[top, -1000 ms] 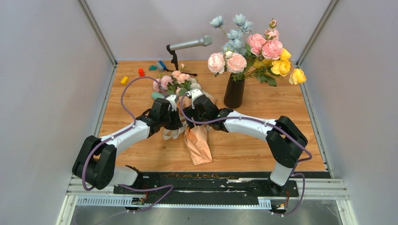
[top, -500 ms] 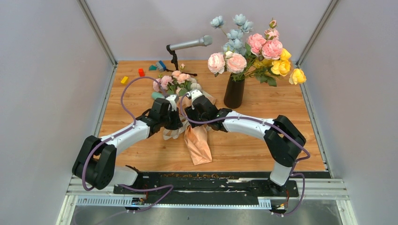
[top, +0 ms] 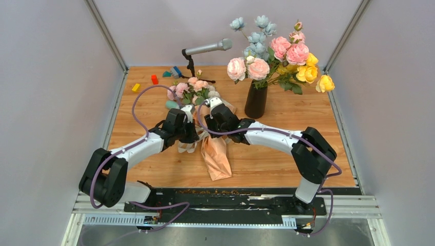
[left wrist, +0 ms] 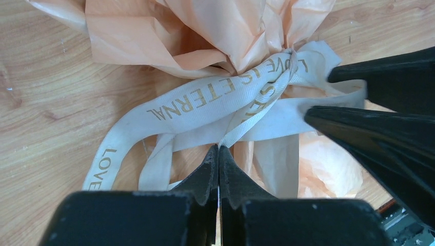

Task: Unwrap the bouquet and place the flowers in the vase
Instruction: Untie the ribbon from the wrapping paper.

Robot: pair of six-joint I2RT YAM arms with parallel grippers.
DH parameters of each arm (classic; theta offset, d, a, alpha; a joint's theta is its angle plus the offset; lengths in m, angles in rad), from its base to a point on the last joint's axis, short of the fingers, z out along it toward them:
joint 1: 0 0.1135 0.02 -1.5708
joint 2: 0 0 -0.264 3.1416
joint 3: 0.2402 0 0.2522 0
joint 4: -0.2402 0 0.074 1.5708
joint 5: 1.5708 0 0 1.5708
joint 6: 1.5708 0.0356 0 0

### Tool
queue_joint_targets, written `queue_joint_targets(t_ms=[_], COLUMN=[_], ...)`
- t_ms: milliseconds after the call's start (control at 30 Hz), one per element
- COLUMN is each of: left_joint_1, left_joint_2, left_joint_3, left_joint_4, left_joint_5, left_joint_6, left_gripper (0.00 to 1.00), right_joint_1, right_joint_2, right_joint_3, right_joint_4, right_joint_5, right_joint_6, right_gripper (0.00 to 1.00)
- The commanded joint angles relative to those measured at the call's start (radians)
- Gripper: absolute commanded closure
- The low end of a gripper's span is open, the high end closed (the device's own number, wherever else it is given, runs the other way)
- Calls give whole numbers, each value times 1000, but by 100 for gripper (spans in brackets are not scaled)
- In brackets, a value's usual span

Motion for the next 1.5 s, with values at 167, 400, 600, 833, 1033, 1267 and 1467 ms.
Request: queue_joint_targets(t_ms=[167, 400, 600, 833, 1033, 1267, 1467], left_joint_1=[16, 24, 34, 48, 54, 58, 69], left_joint_2=[-26, -44, -57, -59, -63, -95, -107], left_joint_3=[-22, -35, -53, -84, -93, -102, -117], left_joint_4=[24, 26, 40, 66, 71, 72, 67], left_joint_5=[-19, -29, -43, -60, -66, -81, -85], left_joint_6=[-8, -14, -28, -43, -52, -69, -76], left_gripper=[100, 100, 100, 100, 100, 100, 100], right_joint_1=[-8, -9, -8, -8, -10, -11, -21], right_joint_2=[-107, -109, -146, -169, -186, -206, -224], right_joint_3=[-38, -74, -134, -184, -207, -231, -263], right_joint_4=[17, 18, 51, 65, 75, 74, 73], right_joint_5=[19, 23, 51, 69, 81, 105, 115], right_joint_6=[41, 54, 58, 66, 71, 77, 90], right_gripper=[79, 100, 100, 100, 100, 100, 100])
